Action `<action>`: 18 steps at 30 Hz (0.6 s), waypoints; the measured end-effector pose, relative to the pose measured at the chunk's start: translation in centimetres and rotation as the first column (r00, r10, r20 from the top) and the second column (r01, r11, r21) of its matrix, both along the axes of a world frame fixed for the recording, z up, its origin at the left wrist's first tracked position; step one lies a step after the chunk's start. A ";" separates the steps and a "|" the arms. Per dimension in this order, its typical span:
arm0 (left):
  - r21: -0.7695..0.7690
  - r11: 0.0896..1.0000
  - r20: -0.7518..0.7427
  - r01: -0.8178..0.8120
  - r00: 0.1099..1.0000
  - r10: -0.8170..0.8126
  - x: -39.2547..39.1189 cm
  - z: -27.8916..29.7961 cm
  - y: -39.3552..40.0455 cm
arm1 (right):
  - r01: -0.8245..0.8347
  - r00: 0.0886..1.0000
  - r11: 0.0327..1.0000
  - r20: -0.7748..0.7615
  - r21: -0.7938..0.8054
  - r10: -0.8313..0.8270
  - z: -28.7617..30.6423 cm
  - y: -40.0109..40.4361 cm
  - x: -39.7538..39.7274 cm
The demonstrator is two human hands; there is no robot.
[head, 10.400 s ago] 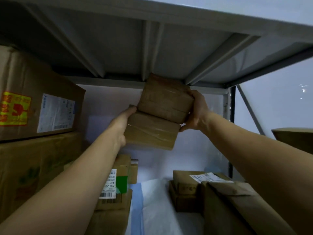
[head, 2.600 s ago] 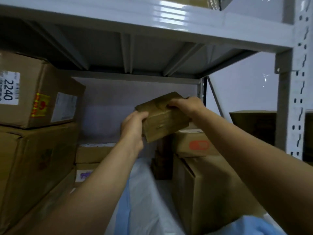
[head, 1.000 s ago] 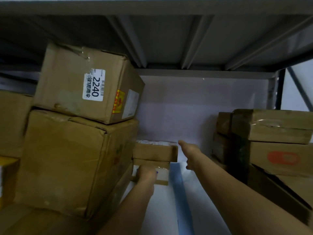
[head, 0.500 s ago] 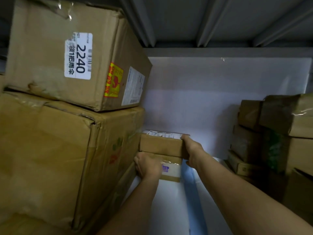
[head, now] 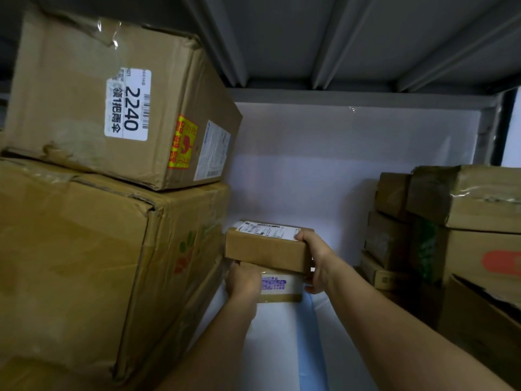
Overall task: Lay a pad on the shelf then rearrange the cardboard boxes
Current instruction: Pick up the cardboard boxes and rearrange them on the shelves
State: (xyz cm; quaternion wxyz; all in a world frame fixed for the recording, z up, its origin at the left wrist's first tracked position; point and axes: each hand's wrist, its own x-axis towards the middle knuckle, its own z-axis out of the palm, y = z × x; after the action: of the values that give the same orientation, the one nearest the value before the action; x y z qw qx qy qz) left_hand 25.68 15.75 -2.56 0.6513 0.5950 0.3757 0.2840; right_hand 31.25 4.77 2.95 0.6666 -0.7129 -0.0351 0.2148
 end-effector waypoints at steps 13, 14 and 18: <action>-0.212 0.970 0.270 0.123 0.961 -0.063 -5.9 1.7 -3.3 | 0.076 0.987 0.993 0.133 0.093 -0.089 3.1 -5.1 -7.3; -0.228 0.966 0.275 0.126 0.959 -0.061 -6.3 1.7 -3.6 | 0.073 0.986 0.993 0.142 0.095 -0.086 3.3 -5.5 -7.9; -0.252 0.953 0.297 0.171 0.950 -0.092 -9.2 2.1 -5.1 | 0.101 0.976 0.991 0.183 0.091 -0.116 3.5 -6.6 -10.0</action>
State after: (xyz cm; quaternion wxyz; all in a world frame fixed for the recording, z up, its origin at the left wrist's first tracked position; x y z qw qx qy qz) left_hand 16.45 10.63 -0.43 0.7919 0.4763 0.2738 0.2665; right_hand 21.21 -1.87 6.42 0.6996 -0.7031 -0.0674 0.1082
